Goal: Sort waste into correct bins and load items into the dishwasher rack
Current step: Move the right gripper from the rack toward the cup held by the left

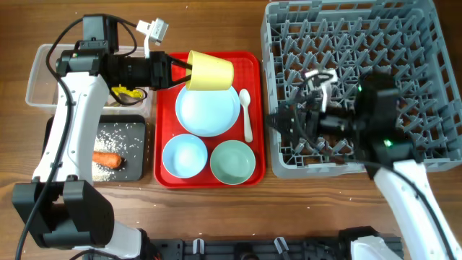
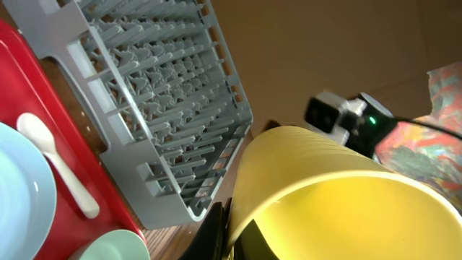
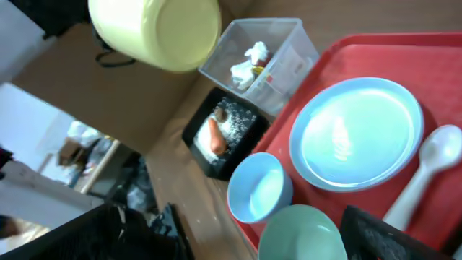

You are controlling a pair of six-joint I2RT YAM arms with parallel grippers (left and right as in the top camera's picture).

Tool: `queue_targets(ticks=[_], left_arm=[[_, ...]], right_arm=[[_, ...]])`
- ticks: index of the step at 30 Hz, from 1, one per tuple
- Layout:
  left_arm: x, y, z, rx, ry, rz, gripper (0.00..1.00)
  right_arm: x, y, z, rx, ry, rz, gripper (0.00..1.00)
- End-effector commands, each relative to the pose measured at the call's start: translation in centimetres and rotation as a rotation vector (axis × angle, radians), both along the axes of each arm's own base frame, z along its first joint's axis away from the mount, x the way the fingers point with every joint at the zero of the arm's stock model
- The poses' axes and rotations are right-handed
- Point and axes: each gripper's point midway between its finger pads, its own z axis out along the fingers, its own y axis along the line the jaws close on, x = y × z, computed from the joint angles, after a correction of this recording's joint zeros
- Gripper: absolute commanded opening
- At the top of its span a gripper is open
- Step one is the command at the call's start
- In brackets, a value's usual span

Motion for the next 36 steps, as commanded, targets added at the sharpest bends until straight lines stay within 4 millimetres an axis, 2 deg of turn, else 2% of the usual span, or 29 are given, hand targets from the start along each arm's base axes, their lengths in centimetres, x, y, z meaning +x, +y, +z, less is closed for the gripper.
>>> queue_targets(ticks=[1, 3, 6, 13, 21, 23, 26, 31, 36], left_arm=[[0.0, -0.1, 0.8, -0.041, -0.034, -0.022, 0.04], [-0.2, -0.2, 1.4, -0.073, -0.045, -0.035, 0.04], [-0.5, -0.6, 3.0, -0.157, -0.086, -0.076, 0.04], [-1.2, -2.9, 3.2, -0.164, -0.129, -0.148, 0.04], [-1.6, -3.9, 3.4, -0.167, -0.151, -0.181, 0.04], [-1.7, -4.1, 3.4, -0.168, -0.150, -0.187, 0.04], [-2.0, -4.6, 3.4, -0.168, -0.149, -0.200, 0.04], [-2.6, -5.5, 3.4, -0.170, -0.147, -0.228, 0.04], [-2.7, -5.6, 3.3, -0.170, -0.147, -0.232, 0.04]], right_arm=[[-1.6, 1.3, 2.4, 0.154, -0.147, 0.260, 0.99], [-1.8, 1.5, 3.4, 0.207, -0.204, 0.335, 0.98], [-0.7, 1.7, 3.3, 0.209, -0.251, 0.342, 0.97], [1.0, 2.0, 4.1, 0.209, -0.374, 0.347, 0.97], [-0.9, 5.1, 6.0, 0.238, -0.505, 0.458, 1.00], [-0.7, 5.7, 6.1, 0.233, -0.527, 0.441, 1.00], [0.1, 6.1, 6.3, 0.219, -0.547, 0.390, 1.00], [0.0, 6.2, 7.4, 0.226, -0.647, 0.392, 1.00], [0.0, 6.2, 7.6, 0.227, -0.664, 0.393, 1.00]])
